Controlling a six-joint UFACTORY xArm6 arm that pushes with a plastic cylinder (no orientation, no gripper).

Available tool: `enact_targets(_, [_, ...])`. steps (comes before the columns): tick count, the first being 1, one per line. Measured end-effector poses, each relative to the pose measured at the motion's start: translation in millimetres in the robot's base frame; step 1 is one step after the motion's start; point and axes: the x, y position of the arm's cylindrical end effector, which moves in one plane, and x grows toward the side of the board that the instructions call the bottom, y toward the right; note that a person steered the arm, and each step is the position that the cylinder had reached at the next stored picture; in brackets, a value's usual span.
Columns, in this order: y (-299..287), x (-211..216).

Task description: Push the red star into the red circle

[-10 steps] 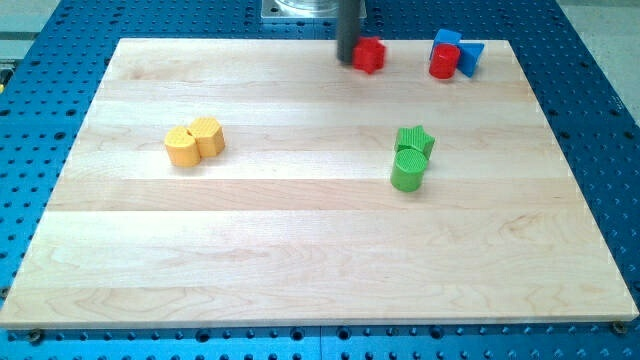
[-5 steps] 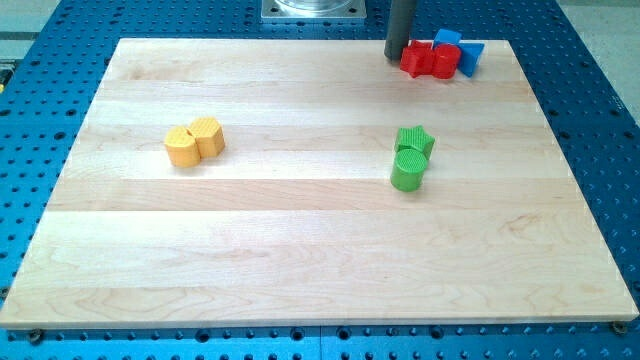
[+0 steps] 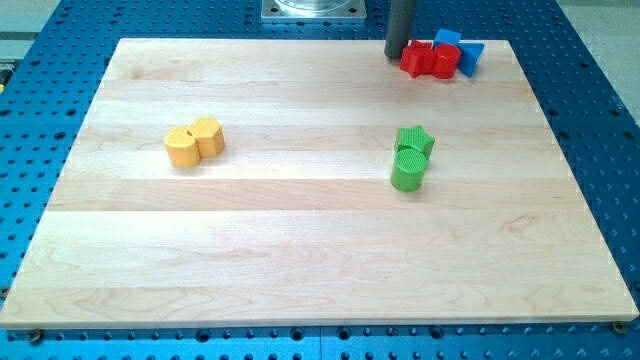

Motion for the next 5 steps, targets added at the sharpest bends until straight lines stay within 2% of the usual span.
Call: enact_targets(5, [1.9, -0.9])
